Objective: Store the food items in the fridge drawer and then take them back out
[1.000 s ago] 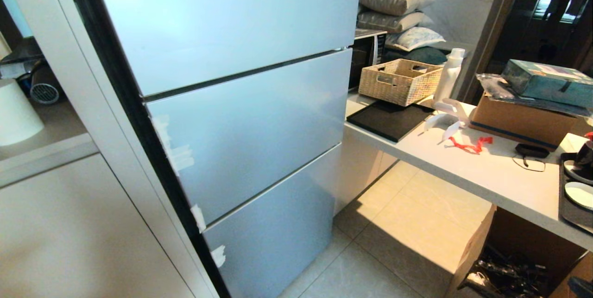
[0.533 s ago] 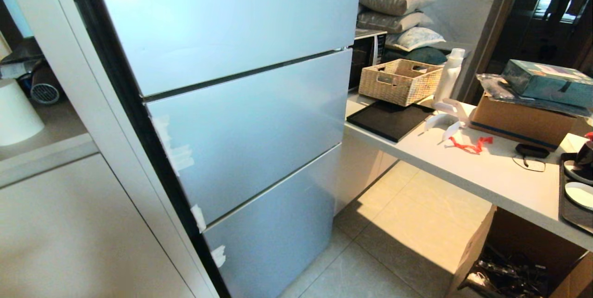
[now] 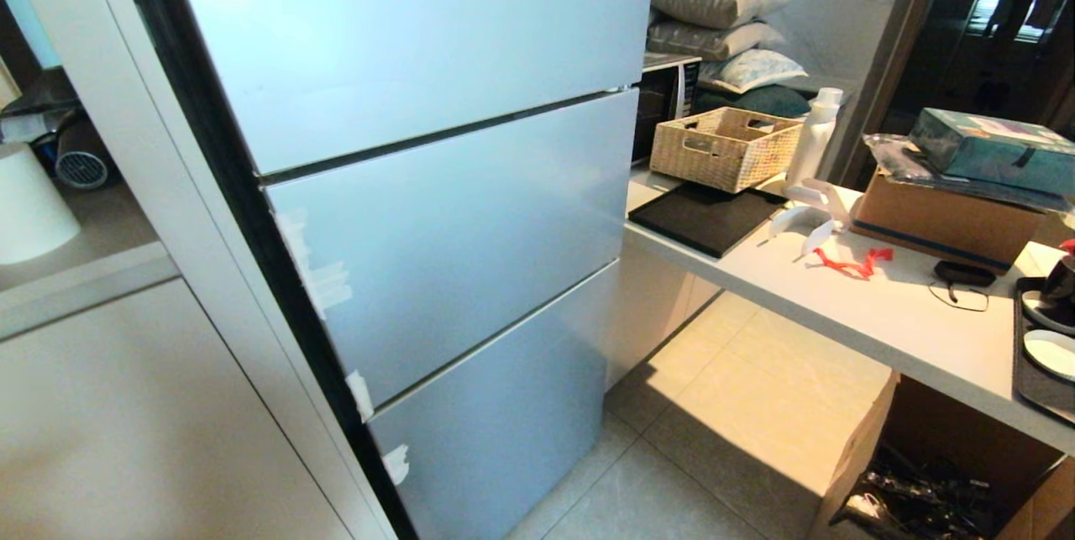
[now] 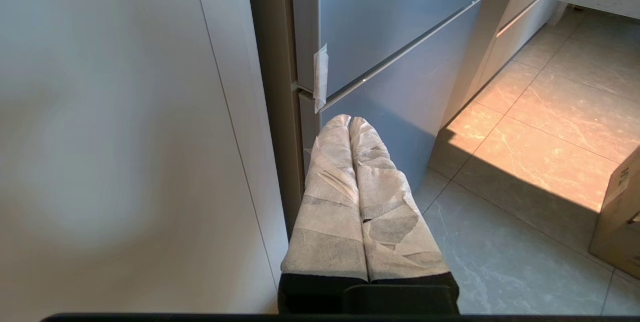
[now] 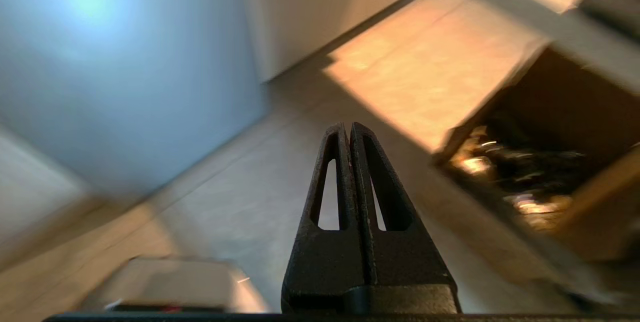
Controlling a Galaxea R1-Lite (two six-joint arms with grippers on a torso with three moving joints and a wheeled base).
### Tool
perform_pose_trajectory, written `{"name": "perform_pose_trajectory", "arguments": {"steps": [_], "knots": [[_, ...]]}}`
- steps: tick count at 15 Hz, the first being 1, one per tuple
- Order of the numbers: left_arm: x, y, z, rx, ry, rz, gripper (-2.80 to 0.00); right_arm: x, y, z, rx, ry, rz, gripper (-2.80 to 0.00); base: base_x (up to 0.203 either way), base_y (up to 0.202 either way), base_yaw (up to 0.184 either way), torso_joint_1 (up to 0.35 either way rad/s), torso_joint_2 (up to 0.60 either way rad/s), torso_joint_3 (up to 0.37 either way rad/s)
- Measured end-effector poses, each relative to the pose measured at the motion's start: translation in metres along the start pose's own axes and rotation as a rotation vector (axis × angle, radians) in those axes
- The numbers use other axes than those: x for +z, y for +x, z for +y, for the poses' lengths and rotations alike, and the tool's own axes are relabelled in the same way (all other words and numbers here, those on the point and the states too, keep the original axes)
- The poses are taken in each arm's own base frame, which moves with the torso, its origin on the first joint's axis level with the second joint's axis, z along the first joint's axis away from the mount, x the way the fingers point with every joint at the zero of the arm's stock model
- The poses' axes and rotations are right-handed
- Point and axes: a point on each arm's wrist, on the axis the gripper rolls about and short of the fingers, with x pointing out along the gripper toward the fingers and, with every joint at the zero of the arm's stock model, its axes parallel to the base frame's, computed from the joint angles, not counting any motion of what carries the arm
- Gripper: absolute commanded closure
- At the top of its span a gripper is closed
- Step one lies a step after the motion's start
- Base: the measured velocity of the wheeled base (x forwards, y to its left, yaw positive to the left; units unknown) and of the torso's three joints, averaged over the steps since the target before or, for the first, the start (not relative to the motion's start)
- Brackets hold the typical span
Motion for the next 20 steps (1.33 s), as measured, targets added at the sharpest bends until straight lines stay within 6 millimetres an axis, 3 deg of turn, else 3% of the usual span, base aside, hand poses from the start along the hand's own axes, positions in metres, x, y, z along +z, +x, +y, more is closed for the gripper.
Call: {"name": "perform_pose_trajectory", "arguments": {"steps": [8,20], "knots": [[0.0,0.0,0.0,-0.001,-0.001,0.0,0.0,-0.008,-0.017,0.001,-0.028,0.034,-0.223,0.0,0.0,0.0,0.0,0.0,0.0,0.0],[0.0,0.0,0.0,-0.004,0.012,0.004,0.0,-0.009,-0.018,0.001,-0.027,0.035,-0.246,0.0,0.0,0.0,0.0,0.0,0.0,0.0]]}}
